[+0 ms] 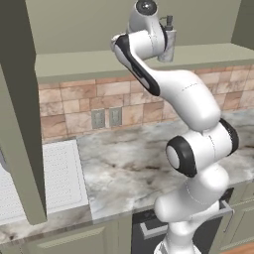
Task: Pick up the dish brush and soap dispenser from the sink, and place them back in the cabinet, and close the cabinet doors.
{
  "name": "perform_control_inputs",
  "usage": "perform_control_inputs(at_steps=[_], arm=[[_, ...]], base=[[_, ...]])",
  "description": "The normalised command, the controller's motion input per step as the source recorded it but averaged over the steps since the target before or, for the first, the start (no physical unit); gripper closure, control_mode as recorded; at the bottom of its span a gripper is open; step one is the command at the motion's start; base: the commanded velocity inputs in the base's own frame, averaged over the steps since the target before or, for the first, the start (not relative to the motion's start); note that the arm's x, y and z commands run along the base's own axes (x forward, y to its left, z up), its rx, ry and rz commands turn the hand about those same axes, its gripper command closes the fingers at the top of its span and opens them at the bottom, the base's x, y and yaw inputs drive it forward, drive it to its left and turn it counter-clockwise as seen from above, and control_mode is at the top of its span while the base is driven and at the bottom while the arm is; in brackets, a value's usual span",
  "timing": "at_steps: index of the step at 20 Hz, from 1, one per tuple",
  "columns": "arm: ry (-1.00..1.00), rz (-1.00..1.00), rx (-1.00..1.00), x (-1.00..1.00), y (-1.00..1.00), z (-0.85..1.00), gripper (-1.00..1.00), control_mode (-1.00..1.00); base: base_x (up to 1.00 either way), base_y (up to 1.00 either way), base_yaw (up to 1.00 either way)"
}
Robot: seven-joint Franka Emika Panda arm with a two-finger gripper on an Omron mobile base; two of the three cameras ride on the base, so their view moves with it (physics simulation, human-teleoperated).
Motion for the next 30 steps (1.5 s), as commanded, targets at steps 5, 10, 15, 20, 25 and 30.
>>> perform_control_inputs(at_steps=[5,10,15,20,25,30], arm=[[-0.01,0.01,-0.01,0.29,0.02,-0.09,1.00,-1.00],[-0.03,0.02,-0.01,0.29,0.00,-0.15,1.00,-1.00],[-0.05,0.03,-0.01,0.31,0.00,-0.25,1.00,-1.00],[-0.04,0.03,0.00,0.23,0.00,-0.23,1.00,-1.00],[-0.01,0.02,0.00,0.14,0.00,-0.17,1.00,-1.00],[0.00,0.01,0.00,0.05,0.02,-0.09,1.00,-1.00]], base=[[0.00,0.00,0.00],[0.00,0.00,0.00],[0.00,0.00,0.00],[0.00,0.00,0.00],[0.00,0.00,0.00],[0.00,0.00,0.00]])
